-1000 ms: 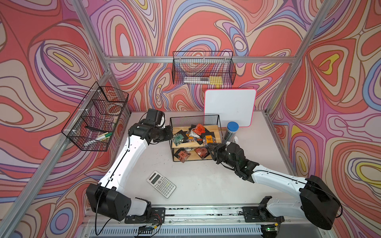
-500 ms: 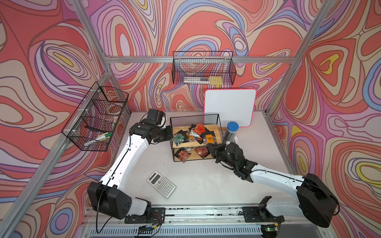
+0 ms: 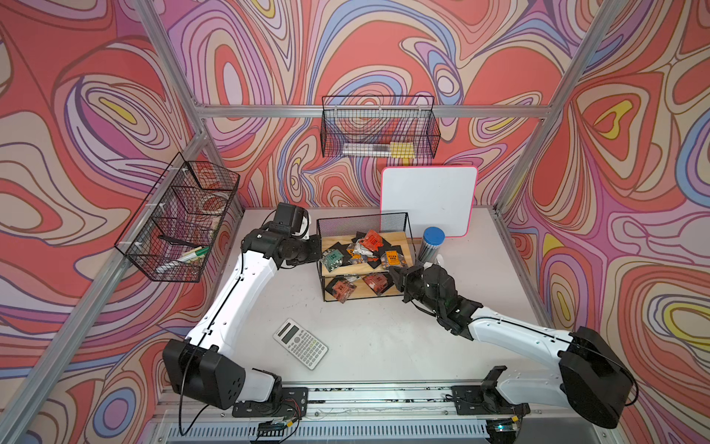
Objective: Remove the tea bags from the shelf
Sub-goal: Pick up the tea bag from the shelf, then place the tea bag at the center of the board.
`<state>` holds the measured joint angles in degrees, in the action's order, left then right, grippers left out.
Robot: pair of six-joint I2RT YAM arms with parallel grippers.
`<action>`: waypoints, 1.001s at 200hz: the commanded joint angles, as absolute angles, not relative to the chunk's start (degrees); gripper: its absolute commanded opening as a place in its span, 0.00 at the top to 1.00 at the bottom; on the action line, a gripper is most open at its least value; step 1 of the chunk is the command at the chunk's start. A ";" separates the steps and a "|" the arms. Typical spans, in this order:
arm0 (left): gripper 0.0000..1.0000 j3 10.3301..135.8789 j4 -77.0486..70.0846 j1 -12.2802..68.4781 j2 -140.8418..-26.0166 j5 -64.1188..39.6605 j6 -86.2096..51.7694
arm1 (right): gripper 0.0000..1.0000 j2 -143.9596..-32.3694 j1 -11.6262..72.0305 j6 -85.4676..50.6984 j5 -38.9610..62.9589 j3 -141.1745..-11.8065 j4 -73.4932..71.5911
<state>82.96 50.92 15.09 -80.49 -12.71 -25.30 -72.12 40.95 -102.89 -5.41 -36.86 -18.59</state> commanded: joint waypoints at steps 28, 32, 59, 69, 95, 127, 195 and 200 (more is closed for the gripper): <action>0.93 84.29 50.25 15.38 -80.68 -12.18 -23.64 | 1.00 -67.31 40.85 -104.31 -4.88 -39.41 -14.56; 0.93 84.21 50.27 15.38 -80.64 -12.16 -23.57 | 1.00 -67.17 40.86 -104.00 -4.67 -39.61 -14.52; 0.94 84.11 50.14 15.34 -80.76 -12.29 -23.61 | 1.00 -65.20 40.78 -99.78 -1.93 -41.98 -12.01; 0.94 84.11 50.10 15.38 -80.77 -12.27 -23.58 | 1.00 -63.84 40.78 -97.74 -0.56 -42.72 -10.72; 0.94 84.02 50.01 15.38 -80.82 -12.31 -23.64 | 1.00 -59.66 40.35 -92.86 4.35 -44.37 -6.38; 0.94 84.11 49.94 15.38 -81.12 -12.62 -23.56 | 1.00 -55.22 39.95 -88.62 12.74 -47.72 8.25; 0.95 84.54 50.09 15.38 -81.39 -12.67 -22.95 | 1.00 -38.65 31.57 -92.79 17.59 -34.50 38.08; 0.95 84.61 50.25 15.38 -81.43 -12.66 -22.86 | 1.00 -37.81 31.03 -93.54 17.45 -32.31 36.23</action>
